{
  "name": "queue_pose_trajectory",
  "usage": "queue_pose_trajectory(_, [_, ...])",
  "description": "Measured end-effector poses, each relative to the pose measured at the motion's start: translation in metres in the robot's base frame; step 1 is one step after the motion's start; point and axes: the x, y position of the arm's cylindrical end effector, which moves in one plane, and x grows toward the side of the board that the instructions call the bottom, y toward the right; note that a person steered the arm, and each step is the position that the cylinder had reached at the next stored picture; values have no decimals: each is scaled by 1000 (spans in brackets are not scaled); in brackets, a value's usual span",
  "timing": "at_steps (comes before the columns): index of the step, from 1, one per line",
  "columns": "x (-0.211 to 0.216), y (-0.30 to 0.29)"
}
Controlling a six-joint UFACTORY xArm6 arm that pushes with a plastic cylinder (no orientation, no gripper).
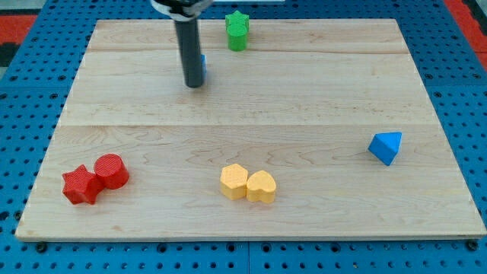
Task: Push blue cube towards top center
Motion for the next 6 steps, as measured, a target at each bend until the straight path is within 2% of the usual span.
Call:
queue_pose_trajectory(1, [-31,1])
queue_pose_trajectory(2, [-45,-58])
queue_pose_trajectory(3, [-83,-53])
queue_pose_trajectory(4, [-82,-13])
queue_pose_trajectory(6, [-56,-18])
